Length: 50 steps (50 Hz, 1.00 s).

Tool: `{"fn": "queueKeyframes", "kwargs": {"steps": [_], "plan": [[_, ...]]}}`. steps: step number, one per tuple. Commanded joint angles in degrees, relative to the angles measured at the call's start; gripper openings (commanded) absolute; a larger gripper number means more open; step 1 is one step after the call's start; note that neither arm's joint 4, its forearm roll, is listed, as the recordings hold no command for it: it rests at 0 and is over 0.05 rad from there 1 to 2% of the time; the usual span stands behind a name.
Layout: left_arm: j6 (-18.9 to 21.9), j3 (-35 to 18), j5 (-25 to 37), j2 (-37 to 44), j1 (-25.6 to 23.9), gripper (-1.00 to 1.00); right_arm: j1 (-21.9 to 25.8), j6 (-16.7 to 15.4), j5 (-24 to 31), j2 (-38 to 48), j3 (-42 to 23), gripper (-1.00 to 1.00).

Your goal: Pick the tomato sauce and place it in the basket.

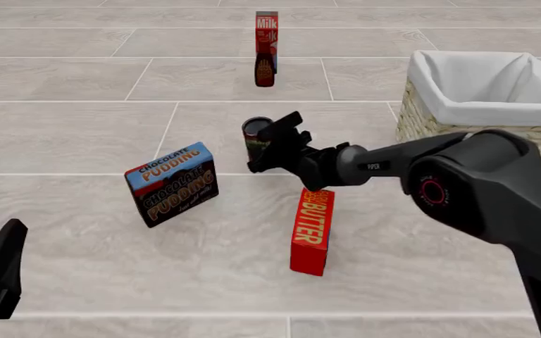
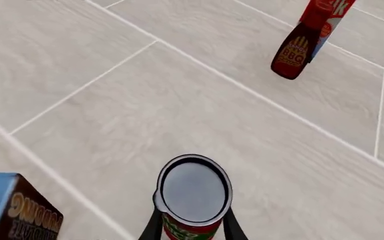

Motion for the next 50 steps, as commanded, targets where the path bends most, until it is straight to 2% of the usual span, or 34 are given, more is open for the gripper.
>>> {"fn": "queueKeyframes", "kwargs": {"steps": [1,25,40,47,50], "plan": [[0.0,0.0,0.0,0.0,0.0,1.00,0.5,0.3,-1.3,-2.9,2.8,-1.00],[0.0,0.0,0.0,0.0,0.0,1.00,0.2,0.2,-4.8,-15.9,14.6,-1.00],[0.0,0.0,0.0,0.0,0.0,1.00,-0.3,1.5,-3.5,-24.1,19.5,-1.00],[0.0,0.0,0.0,0.0,0.0,1.00,-0.8,1.1,-2.2,-28.3,21.1,-1.00],[0.0,0.0,0.0,0.0,0.0,1.00,-1.1,0.0,-2.1,-30.0,22.1,-1.00]]}}
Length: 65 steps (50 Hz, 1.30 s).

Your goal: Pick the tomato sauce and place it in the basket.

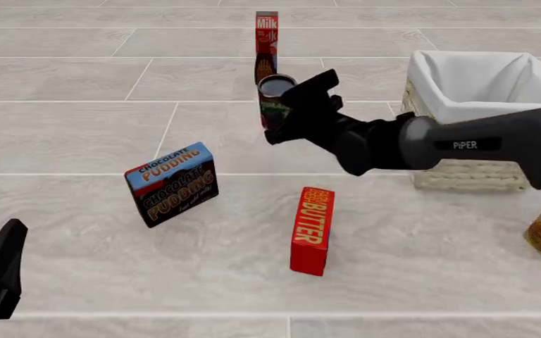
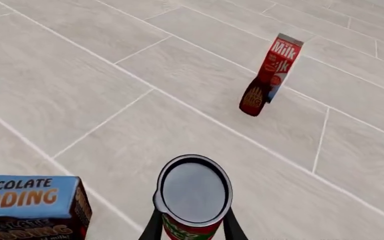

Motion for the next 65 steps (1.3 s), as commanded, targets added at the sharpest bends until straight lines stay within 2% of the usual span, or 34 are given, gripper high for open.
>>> {"fn": "queueKeyframes", "kwargs": {"steps": [1,7,15,25,42,65], "plan": [[0.0,0.0,0.0,0.0,0.0,1.00,-0.7,0.2,1.3,-6.4,2.9,-1.00],[0.0,0.0,0.0,0.0,0.0,1.00,-2.1,-0.5,2.4,-10.0,3.9,-1.00],[0.0,0.0,0.0,0.0,0.0,1.00,-3.3,1.6,5.4,-13.8,3.6,-1.00],[0.0,0.0,0.0,0.0,0.0,1.00,-4.3,2.5,8.5,-18.6,4.1,-1.00],[0.0,0.0,0.0,0.0,0.0,1.00,-7.0,1.2,11.3,-24.7,5.4,-1.00],[0.0,0.0,0.0,0.0,0.0,1.00,-13.2,0.3,15.0,-30.6,6.1,-1.00]]}}
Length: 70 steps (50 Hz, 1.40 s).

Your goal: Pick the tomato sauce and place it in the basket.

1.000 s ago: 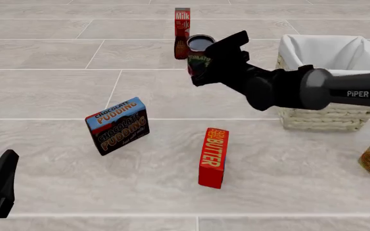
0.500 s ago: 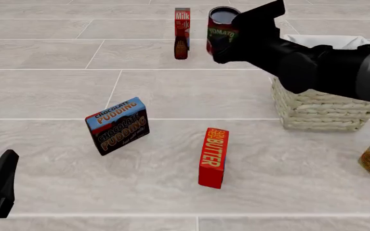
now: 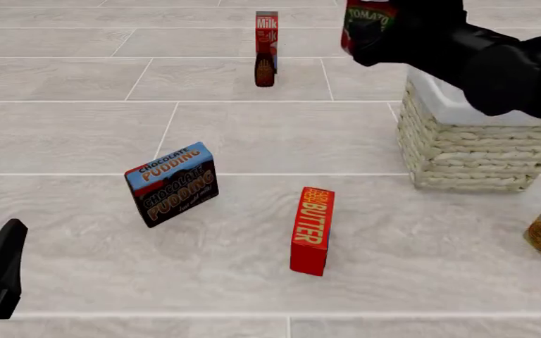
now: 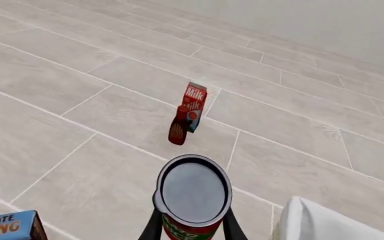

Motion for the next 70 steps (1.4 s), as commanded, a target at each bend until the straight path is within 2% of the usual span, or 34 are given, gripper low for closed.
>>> {"fn": "queueKeyframes", "kwargs": {"steps": [1,20,33,70], "plan": [[0.0,0.0,0.0,0.0,0.0,1.00,-2.6,0.8,1.2,-2.4,0.5,-1.00],[0.0,0.0,0.0,0.0,0.0,1.00,-6.9,-0.4,2.2,-5.2,1.6,-1.00],[0.0,0.0,0.0,0.0,0.0,1.00,-10.3,0.1,3.5,-6.6,0.9,-1.00],[0.0,0.0,0.0,0.0,0.0,1.00,-16.2,-0.1,4.8,-9.4,1.2,-1.00]]}}
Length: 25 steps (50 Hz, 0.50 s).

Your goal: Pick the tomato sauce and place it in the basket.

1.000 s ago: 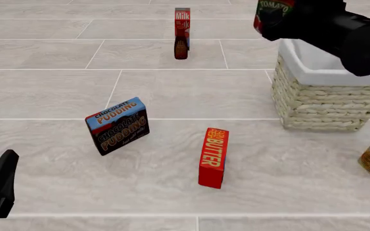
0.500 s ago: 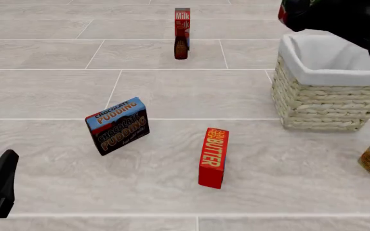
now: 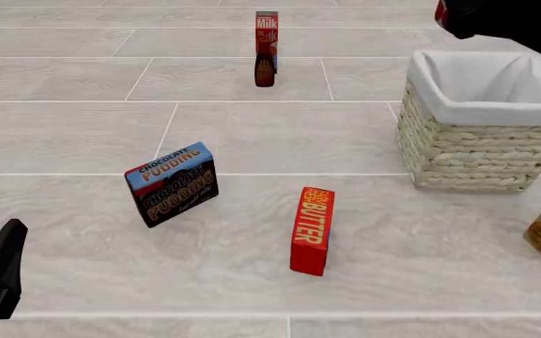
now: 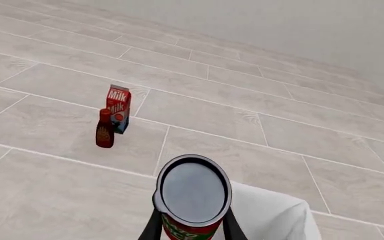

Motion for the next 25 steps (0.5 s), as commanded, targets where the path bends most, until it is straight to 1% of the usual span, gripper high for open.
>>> {"fn": "queueKeyframes", "kwargs": {"steps": [1,25], "plan": [[0.0,0.0,0.0,0.0,0.0,1.00,-2.0,1.0,0.3,-1.0,0.0,-1.00],[0.0,0.0,0.0,0.0,0.0,1.00,-6.7,1.0,0.1,-1.1,0.8,-1.00]]}}
